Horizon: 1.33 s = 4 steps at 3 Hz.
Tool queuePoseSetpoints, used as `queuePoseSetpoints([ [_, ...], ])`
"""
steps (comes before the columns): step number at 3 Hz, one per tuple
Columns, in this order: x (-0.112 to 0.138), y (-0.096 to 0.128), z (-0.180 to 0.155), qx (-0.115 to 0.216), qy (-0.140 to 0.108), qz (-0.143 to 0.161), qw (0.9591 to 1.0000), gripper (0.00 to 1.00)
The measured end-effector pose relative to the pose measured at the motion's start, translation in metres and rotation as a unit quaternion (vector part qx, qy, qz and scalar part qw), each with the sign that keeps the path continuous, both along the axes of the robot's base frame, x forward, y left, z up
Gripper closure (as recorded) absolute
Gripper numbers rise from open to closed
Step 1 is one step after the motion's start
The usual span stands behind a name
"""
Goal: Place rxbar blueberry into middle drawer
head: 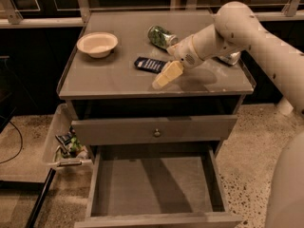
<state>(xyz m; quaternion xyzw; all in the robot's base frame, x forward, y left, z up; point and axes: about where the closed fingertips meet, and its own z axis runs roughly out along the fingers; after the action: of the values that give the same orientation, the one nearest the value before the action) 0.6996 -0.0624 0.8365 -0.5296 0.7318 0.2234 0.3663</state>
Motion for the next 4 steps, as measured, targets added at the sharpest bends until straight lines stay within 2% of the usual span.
queuePoseSetpoints([
  [2,0.026,0.003,-0.006,0.009,0.006,-0.012,0.9999,0.00],
  [3,0.027,0.003,-0.006,0.010,0.006,-0.012,0.9999,0.00],
  [4,0.027,0.003,-0.006,0.010,0.006,-0.012,0.9999,0.19],
])
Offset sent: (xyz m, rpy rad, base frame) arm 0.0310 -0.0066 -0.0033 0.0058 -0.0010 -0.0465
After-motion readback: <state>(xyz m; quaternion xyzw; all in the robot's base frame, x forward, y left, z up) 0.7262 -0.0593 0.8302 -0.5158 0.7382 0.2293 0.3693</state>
